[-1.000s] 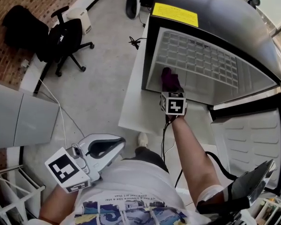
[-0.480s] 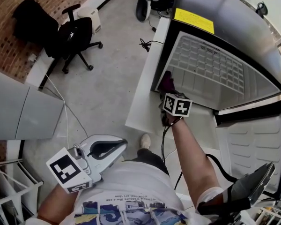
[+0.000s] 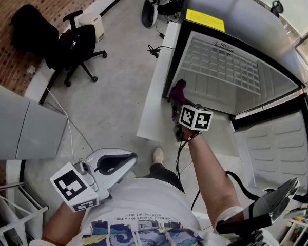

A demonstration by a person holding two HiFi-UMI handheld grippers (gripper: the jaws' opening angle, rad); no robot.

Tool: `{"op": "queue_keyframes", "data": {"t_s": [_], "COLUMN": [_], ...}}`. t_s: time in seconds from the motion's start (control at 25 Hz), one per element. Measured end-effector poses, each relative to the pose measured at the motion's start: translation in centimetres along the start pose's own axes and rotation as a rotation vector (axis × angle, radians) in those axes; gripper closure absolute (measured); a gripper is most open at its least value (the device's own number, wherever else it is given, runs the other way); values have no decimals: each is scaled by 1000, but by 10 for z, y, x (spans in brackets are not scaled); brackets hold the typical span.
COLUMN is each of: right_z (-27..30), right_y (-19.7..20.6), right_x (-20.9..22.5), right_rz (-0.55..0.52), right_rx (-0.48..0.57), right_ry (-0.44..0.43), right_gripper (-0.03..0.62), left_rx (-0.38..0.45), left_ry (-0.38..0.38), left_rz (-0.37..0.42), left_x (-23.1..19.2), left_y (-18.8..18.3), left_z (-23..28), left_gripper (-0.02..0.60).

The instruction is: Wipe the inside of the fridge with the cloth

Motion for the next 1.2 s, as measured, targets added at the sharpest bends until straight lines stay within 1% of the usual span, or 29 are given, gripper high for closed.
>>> {"op": "queue_keyframes", "data": {"t_s": [0.16, 0.32, 0.4, 0.56, 0.76, 0.88, 1.0, 1.08, 1.2], "right_z": [-34, -82, -111, -178, -267, -318, -358, -374, -387], "right_y": [-8, -18, -22, -31, -48, -68, -94, -111, -135], "right_x": [-3, -2, 0, 10, 27, 43, 65, 81, 102], "right_rz": [-82, -183, -216, -224, -211, -212, -226, -244, -269], "right_rx": [61, 150, 202, 326, 453, 504, 544, 561, 579], "right_ry": [43, 134, 186, 308, 465, 541, 614, 657, 703], "right_gripper": [540, 540, 540, 540, 540, 540, 540, 540, 540], "left_rx": [5, 6, 3, -4, -48, -64, -72, -79, -97], "left_ry": [40, 91, 111, 171, 310, 374, 407, 427, 462], "left_rz": [21, 47, 55, 78, 91, 110, 118, 123, 152], "left_x": [9, 20, 28, 40, 58, 72, 78, 79, 79], "left_y": [3, 9, 14, 24, 41, 38, 31, 25, 16], "left_z": [-2, -6, -9, -11, 1, 17, 35, 49, 73], "left_gripper": [575, 575, 575, 575, 575, 575, 575, 575, 575]}}
Point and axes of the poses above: the fingertips, and each gripper's own axes: z forward along the fingers, x to its right, y out of its underside, the point moved 5 cm from there along -z, backward along the fingers, and after that the axes turned 13 degrees about y, right-handed, at the moved point
